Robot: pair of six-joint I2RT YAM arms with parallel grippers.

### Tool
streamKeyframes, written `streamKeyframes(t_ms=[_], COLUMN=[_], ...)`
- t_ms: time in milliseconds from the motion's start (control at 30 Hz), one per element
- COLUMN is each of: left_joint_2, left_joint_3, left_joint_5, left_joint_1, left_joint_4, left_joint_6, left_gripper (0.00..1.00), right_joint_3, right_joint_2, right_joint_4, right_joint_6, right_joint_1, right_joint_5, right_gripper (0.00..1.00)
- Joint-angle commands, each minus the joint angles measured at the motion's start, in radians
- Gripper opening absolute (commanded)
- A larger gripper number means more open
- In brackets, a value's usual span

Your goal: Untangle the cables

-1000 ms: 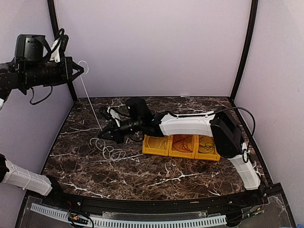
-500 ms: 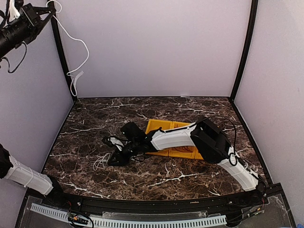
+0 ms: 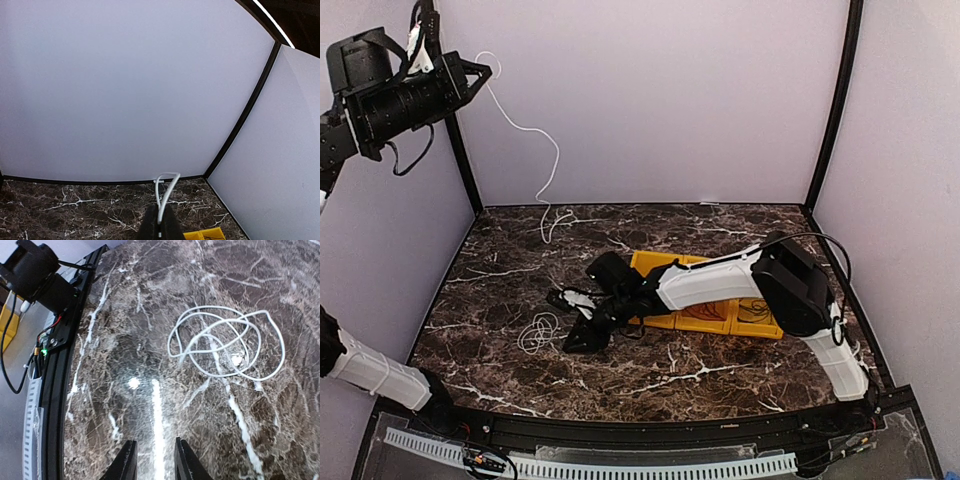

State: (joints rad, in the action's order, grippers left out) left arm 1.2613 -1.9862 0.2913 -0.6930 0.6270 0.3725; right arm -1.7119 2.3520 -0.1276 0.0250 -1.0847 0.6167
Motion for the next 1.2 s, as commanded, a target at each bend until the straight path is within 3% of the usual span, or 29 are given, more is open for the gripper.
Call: streamKeyframes(t_ms=[0,267,500,800,1000,1167], left_joint_2=[-0.065,-0.053,0.026,0.119,0.213,0.278], left_joint_3=[0.076,0.200,0.181,0.249,0.261,0.259], left_joint_5=[0.034,-0.006,-0.077,-0.285,-0.403,-0.429], left_joint_1=[0.003,0.003,0.003,-0.003,-0.017,-0.035], left_joint_4=[-0.102,-0.190,-0.145,-0.212,-0.296,-0.355], left_joint_6=[-0.035,-0.044,-0.069,-0.051,-0.027,-0.023], left_gripper=[0.00,0.00,0.00,0.00,0.00,0.00], right_joint_3=[0.097,0.312,0.534,0.689,0.881,0.921], right_joint_2=[-0.187,-0.383,-0.714,-1.003,-1.158,-1.199], right_joint_4=[-0.023,-0.091,-0.098,-0.191,-0.021,0.017], right_joint_6=[-0.120,-0.269,-0.369,-0.368,-0.243,-0.232], right_joint_1=[-0.007,-0.005,0.057,0.422,0.724,0.891], right_joint_5=[-0.048,-0.074,-0.140,-0.064,-0.089,-0.099], right_gripper=[0.29,0.34,0.40,0.40,0.40,0.40])
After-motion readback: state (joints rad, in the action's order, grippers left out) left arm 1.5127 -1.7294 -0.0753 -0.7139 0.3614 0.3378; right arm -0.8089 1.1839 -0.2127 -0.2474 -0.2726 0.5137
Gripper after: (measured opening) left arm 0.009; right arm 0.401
